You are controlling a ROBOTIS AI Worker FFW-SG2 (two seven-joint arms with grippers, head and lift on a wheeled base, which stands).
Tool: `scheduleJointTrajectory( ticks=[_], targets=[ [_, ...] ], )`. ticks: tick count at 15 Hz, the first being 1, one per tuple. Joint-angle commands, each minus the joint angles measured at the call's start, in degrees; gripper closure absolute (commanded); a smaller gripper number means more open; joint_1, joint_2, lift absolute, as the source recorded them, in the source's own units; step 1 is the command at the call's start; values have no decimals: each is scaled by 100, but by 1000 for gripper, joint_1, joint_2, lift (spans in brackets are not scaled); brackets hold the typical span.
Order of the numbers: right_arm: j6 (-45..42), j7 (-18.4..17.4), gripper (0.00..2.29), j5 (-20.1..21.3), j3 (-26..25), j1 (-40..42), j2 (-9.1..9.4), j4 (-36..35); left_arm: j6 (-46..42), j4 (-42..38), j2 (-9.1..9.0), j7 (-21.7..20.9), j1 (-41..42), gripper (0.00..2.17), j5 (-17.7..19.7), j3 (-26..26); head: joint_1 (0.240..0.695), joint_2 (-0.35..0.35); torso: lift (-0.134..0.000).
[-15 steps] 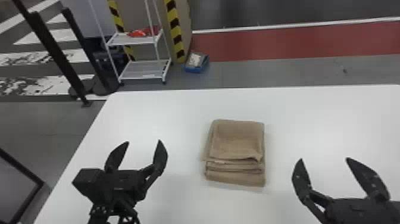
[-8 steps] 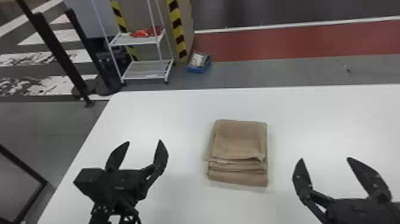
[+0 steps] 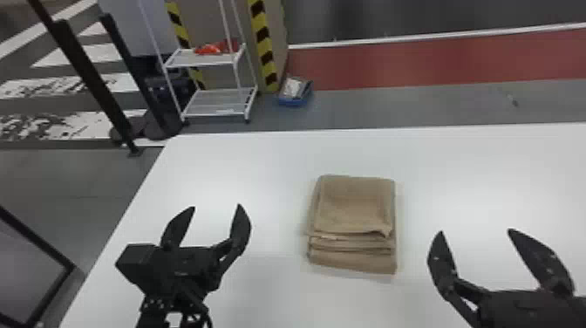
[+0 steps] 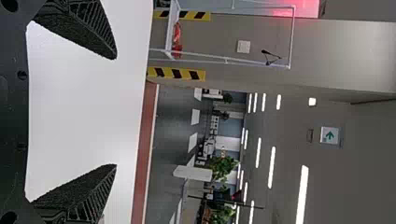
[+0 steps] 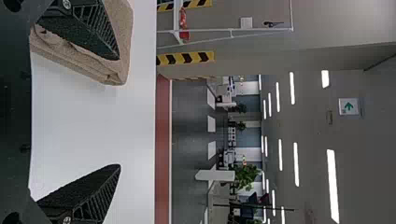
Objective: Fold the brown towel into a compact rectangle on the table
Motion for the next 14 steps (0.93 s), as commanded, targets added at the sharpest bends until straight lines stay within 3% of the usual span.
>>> scheduleJointTrajectory(
  ticks=[1,8,14],
  targets=[
    [-60,9,53,-20,8,23,-19,-15,0,-2,-3,-1,18,39,0,-17,695,215,-126],
    [-95,9,53,-46,87,75,-134,-76,-18,-187,-56,-9,176,39,-9,-43,695,218,-126],
    [-95,9,53,-55,96,5,-301,-23,0,-310,-179,52,308,39,-281,-114,695,215,-126]
  ],
)
